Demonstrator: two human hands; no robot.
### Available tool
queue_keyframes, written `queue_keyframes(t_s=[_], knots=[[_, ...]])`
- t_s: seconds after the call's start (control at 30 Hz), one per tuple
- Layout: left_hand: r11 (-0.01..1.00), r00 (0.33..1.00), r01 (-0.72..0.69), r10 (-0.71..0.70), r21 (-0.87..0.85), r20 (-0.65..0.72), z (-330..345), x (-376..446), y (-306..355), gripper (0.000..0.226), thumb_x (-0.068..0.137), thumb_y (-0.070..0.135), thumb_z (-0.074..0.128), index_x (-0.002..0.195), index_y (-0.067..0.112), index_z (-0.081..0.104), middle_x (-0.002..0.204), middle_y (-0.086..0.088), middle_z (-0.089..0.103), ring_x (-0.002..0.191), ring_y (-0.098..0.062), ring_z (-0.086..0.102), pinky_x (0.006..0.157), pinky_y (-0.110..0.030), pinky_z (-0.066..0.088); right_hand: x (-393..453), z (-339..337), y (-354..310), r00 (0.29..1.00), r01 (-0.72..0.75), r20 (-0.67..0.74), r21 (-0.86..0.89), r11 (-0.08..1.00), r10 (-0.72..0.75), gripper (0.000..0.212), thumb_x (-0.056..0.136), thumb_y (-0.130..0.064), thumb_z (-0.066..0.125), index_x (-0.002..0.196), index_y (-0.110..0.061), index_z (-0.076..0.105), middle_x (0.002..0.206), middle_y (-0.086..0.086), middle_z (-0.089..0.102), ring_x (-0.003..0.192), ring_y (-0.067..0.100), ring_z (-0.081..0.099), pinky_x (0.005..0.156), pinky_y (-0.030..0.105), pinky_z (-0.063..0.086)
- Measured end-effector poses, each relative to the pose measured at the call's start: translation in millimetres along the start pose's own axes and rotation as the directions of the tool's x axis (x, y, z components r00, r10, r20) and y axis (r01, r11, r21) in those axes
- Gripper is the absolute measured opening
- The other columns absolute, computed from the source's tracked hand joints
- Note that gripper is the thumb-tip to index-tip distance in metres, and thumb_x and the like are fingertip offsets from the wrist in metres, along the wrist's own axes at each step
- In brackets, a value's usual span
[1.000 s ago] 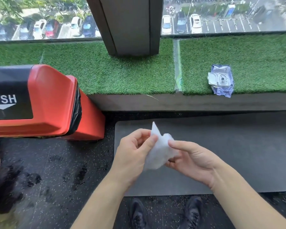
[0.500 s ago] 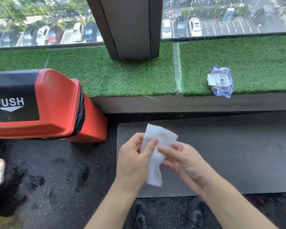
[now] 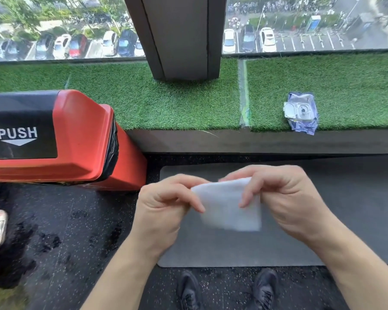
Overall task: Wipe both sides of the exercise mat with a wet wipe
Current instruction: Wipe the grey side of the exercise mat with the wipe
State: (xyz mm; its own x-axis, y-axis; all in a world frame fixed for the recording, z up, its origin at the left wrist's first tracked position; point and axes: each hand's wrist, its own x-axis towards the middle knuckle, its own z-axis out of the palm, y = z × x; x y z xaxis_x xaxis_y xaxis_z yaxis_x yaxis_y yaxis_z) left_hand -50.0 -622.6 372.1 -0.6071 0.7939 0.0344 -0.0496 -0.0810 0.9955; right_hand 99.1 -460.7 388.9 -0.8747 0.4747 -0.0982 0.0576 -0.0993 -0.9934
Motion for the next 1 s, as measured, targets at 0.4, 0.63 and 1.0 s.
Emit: queue_keyframes(t_s=[0.4, 0.63, 1.0], knots=[[0.993, 0.995, 0.069, -0.076, 0.094, 0.063, 3, 17, 10, 0.044, 0.081, -0.021, 0.055, 0.063, 0.015, 0.072, 0.096, -0.009, 0.071, 0.092, -0.031, 0.066, 0.079, -0.038, 0.049, 4, -20, -5, 0.988, -0.153, -0.003, 0.127, 0.98, 0.155, 0.034, 0.087, -0.008, 0.049, 0.086, -0.005, 0.083, 0.099, 0.024, 0.076, 0.089, 0.032, 0.065, 0.077, 0.04, 0.049], [0.927, 0.96, 0.261, -0.279, -0.27, -0.027, 26, 19, 19, 0.036, 0.09, 0.006, 0.062, 0.124, 0.019, 0.062, 0.108, -0.013, 0.066, 0.1, -0.032, 0.059, 0.086, -0.048, 0.041, 9, -16, -22, 0.989, -0.133, -0.06, -0.005, 0.991, 0.133, 0.038, 0.085, 0.015, 0.076, 0.083, -0.022, 0.086, 0.09, 0.003, 0.081, 0.079, 0.01, 0.073, 0.072, 0.025, 0.059], [0.797, 0.832, 0.52, -0.554, -0.307, -0.026, 71, 14, 45, 0.024, 0.097, 0.005, 0.057, 0.112, 0.013, 0.073, 0.112, -0.02, 0.072, 0.094, -0.032, 0.07, 0.079, -0.037, 0.056, 4, -55, -42, 0.979, -0.202, 0.005, 0.026, 0.979, 0.202, 0.048, 0.085, 0.019, 0.072, 0.113, -0.019, 0.077, 0.091, 0.016, 0.079, 0.078, 0.015, 0.072, 0.072, 0.026, 0.06]])
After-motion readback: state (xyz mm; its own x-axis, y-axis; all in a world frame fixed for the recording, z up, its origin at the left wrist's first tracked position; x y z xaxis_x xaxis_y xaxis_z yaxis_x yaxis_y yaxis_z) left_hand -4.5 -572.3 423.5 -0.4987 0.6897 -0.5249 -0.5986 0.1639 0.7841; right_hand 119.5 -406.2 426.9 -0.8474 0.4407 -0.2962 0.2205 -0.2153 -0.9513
